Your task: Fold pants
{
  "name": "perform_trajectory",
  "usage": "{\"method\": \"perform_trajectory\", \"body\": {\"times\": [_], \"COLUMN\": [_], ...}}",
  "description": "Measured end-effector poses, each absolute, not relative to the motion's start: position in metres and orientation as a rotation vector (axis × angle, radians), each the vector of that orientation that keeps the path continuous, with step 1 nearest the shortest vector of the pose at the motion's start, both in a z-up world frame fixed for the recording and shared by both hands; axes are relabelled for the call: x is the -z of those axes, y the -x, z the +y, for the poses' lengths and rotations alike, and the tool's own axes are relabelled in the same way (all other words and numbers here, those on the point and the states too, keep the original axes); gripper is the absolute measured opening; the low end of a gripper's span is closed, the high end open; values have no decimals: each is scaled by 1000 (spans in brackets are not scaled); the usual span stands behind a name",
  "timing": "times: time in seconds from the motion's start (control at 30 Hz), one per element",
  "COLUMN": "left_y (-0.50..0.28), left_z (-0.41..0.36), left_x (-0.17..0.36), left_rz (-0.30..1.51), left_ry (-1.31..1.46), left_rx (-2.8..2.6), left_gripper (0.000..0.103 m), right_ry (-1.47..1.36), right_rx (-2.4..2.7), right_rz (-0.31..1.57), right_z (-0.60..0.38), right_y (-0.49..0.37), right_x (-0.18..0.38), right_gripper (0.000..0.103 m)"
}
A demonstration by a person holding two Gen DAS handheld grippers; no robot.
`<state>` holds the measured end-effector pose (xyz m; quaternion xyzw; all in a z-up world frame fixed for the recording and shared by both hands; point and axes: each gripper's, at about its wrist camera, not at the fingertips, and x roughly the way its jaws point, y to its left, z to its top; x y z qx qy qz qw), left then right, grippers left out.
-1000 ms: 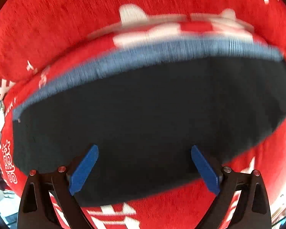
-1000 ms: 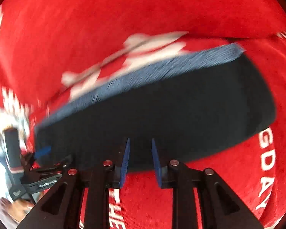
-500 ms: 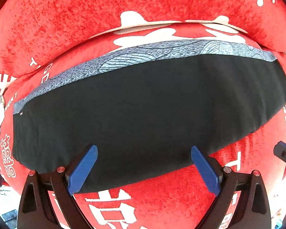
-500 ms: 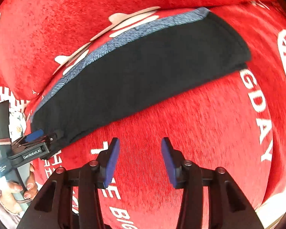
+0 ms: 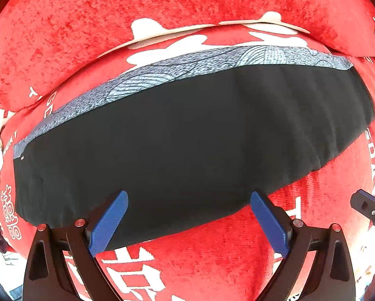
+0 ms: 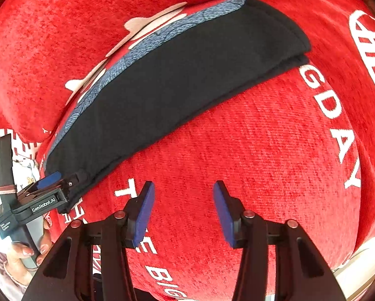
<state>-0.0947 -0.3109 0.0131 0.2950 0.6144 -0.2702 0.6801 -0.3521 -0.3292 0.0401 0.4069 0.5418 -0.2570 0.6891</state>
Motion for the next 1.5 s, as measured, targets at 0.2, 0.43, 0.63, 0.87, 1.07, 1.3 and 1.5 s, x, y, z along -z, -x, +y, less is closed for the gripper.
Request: {"method": "perform_trajectory", "body": {"times": [0.2, 0.43, 0.63, 0.87, 1.07, 1.3, 1.5], "left_y": [100, 102, 98, 107, 116, 117, 117], "left_z": [-325, -346, -366, -384, -384, -385, -393], "left_x": [-15, -20, -17, -9, 10, 14, 20], "left_rz": [1392, 1441, 1431, 1437, 1458, 1414, 1417], "left_ry": [-663, -548, -520, -539, -572, -605, -613], "left_rx": [636, 713, 707, 716, 707, 720, 704], "left_gripper": [99, 99, 99, 99, 100, 103, 103], "right_ry": [-937, -1033, -1164, -1305, -1248, -1318, -1397], "right_rx": [590, 627, 751, 823, 853, 735, 667], "right_rz": [1200, 1095, 890, 816, 786, 792, 725], "right_z": [-338, -368, -426, -467, -463, -459, -451], "right_y": [362, 376, 399, 414, 430, 452, 441], "right_x": [-38, -40, -41, -18, -35, -30, -11], "right_gripper": [53, 53, 53, 12, 7, 23, 38]}}
